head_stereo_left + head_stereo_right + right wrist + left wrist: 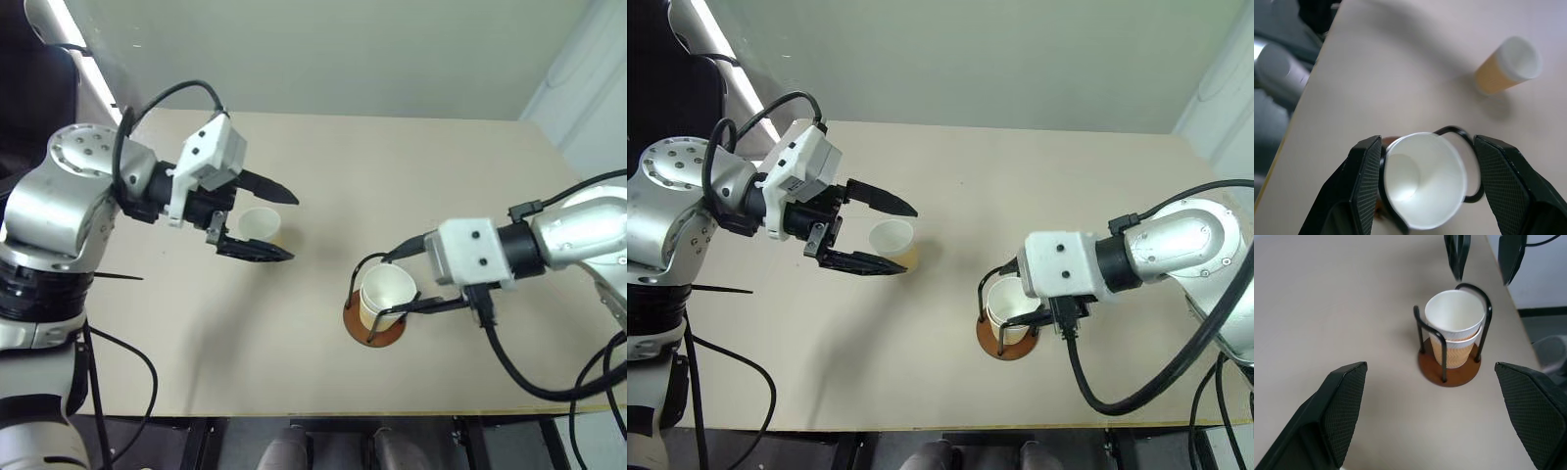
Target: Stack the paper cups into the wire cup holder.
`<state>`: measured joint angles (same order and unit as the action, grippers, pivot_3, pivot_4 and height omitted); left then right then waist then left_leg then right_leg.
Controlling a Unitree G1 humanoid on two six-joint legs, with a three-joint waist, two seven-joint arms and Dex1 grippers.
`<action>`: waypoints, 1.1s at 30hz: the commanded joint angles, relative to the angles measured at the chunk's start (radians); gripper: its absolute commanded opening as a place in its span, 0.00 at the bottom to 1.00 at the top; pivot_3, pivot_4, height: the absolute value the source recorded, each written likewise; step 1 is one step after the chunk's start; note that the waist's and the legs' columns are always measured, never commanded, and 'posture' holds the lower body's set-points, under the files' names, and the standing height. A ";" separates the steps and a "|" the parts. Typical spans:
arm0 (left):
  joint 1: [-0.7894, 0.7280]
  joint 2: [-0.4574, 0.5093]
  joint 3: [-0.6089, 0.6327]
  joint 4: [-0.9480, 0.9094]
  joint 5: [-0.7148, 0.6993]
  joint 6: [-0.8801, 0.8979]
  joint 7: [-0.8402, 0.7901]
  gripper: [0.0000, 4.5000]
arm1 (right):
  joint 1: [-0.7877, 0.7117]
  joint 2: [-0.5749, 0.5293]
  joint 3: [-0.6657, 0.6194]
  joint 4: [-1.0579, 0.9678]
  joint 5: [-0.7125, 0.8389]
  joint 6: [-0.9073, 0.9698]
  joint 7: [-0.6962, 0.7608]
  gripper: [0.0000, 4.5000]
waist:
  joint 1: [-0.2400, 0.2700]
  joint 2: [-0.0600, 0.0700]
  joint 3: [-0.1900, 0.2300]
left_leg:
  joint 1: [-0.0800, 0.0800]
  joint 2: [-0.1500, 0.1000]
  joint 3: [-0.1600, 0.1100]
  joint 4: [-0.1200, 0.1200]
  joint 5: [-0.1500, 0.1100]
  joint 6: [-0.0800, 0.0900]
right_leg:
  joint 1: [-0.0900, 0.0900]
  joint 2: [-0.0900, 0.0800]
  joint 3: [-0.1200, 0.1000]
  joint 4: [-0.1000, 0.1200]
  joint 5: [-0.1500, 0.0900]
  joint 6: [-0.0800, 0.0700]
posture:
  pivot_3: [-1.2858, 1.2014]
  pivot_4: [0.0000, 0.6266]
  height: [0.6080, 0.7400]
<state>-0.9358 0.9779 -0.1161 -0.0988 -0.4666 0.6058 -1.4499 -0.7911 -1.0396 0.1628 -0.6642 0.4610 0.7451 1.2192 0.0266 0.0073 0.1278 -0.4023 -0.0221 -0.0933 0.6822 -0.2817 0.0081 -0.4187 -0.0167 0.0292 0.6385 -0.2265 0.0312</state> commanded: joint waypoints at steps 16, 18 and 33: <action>0.057 0.058 -0.115 0.236 0.509 -0.482 0.128 1.00 | -0.036 -0.006 -0.227 0.042 0.259 0.193 -0.122 0.67 | 0.002 0.000 0.000 | -0.002 0.000 0.000 -0.001 0.000 0.000 | -0.002 0.000 0.000 -0.001 0.000 0.000 | 0.52 0.24 1.00; 0.049 0.043 -0.119 0.261 0.526 -0.506 0.130 1.00 | -0.037 -0.011 -0.224 0.045 0.260 0.188 -0.123 0.67 | 0.002 0.000 0.000 | -0.003 0.000 -0.001 -0.001 0.000 0.000 | -0.003 0.000 0.000 -0.001 0.000 0.000 | 0.52 0.24 1.00; 0.000 -0.059 -0.155 0.380 0.591 -0.596 0.112 1.00 | -0.020 -0.044 -0.220 0.034 0.263 0.178 -0.129 0.67 | 0.002 0.000 0.000 | -0.007 0.000 -0.001 -0.001 0.000 0.000 | -0.007 0.000 0.000 -0.001 0.000 0.000 | 0.52 0.24 1.00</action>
<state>-0.9046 0.9198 -0.2792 0.2824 0.1176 0.0233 -1.3320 -0.8028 -1.0678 -0.0270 -0.6147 0.7119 0.9353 1.0975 0.0288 0.0073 0.1277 -0.4092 -0.0224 -0.0939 0.6818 -0.2818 0.0078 -0.4253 -0.0167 0.0291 0.6377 -0.2266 0.0311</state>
